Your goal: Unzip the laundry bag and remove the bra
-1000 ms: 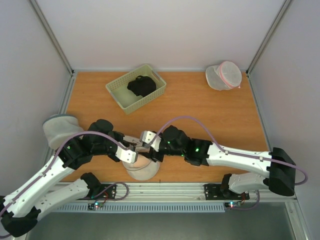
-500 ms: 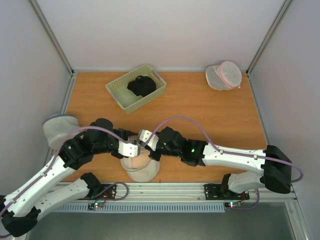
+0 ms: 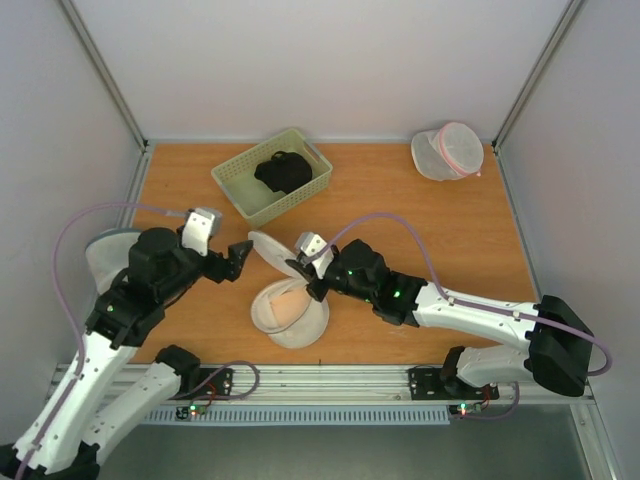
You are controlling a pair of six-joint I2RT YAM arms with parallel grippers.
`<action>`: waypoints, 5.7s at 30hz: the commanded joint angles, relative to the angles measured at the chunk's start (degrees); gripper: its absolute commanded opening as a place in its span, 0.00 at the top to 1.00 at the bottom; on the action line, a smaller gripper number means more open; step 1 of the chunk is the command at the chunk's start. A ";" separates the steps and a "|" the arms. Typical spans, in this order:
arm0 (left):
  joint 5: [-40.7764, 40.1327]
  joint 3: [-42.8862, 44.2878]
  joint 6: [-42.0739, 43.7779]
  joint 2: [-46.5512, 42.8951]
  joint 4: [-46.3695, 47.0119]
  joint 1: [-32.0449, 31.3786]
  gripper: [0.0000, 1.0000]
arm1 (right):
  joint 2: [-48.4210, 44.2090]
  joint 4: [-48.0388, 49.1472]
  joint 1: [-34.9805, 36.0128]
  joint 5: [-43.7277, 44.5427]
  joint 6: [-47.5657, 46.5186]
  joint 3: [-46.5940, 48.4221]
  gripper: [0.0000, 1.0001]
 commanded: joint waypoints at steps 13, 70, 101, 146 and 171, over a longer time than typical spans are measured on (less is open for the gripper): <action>25.07 -27.63 -41.48 3.19 10.23 10.48 0.14 | -0.04 12.99 -2.72 -5.25 4.75 -1.88 0.99; 21.24 -25.61 -30.32 2.27 16.68 5.84 0.99 | -14.30 -26.30 -16.08 31.52 54.97 -7.83 0.02; 20.50 -25.99 -30.61 0.57 16.77 5.84 0.99 | 21.61 -38.44 0.01 -3.28 27.37 24.16 0.58; 19.75 -26.13 -30.76 1.07 16.61 5.84 0.99 | 13.16 -43.87 2.37 0.70 7.85 26.11 0.99; 19.41 -26.22 -30.54 1.34 16.71 5.84 0.99 | -1.29 -13.50 -13.56 -22.14 13.86 30.50 0.99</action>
